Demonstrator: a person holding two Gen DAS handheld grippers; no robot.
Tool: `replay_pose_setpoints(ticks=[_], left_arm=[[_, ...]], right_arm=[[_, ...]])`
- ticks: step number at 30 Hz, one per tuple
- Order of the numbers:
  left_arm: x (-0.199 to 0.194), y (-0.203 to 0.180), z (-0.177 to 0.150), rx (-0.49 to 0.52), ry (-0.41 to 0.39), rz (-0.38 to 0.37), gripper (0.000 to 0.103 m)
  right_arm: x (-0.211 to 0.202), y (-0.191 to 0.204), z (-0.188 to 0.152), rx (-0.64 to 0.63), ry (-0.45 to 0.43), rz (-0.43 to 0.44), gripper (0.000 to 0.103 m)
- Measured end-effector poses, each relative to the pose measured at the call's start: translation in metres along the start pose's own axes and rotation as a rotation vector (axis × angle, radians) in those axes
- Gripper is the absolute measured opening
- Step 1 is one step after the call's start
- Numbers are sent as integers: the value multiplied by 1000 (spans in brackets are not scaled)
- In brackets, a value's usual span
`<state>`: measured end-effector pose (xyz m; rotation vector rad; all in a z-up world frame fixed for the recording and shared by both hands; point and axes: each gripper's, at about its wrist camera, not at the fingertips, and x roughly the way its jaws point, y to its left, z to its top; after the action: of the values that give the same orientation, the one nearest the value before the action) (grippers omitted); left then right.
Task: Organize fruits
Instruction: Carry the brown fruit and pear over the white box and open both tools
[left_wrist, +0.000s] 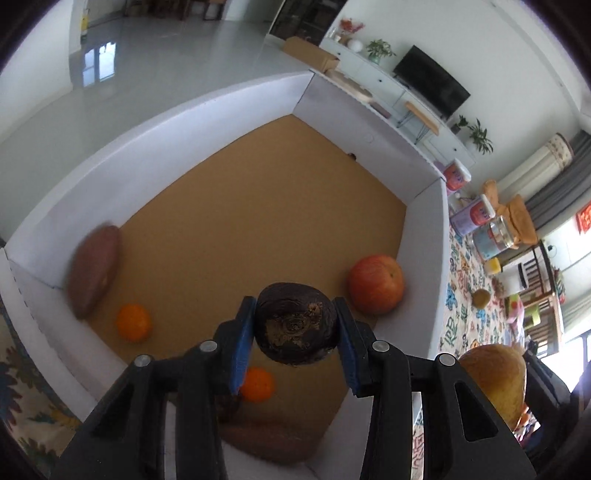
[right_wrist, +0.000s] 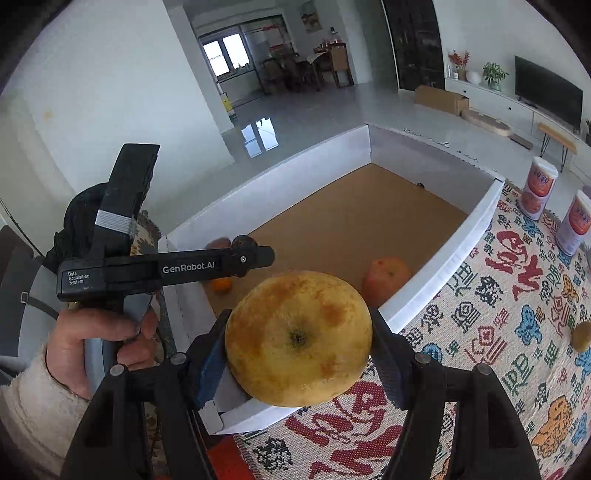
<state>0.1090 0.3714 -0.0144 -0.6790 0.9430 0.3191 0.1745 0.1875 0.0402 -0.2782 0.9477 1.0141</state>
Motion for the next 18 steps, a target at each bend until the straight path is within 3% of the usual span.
replay_pose_setpoints(ticks=[9,12,13,16,18], left_arm=[[21,18,-7,-39,36,70,44],[19,20,-4,-34,32,74,54],[16,18,-4,-26,16,91,62],[0,10,-6,16,-63,140,73],[-11,1,-11,47,-105,134,76]], right_arm=[[86,27,-6,-177,170,-131,69],[100,26,-10,-187,200,-138,70],[103,25,-12,-184,210,-139,70],[87,22,-14,-178,143,-137,71],[64,12,-14,-134,81,-117,79]])
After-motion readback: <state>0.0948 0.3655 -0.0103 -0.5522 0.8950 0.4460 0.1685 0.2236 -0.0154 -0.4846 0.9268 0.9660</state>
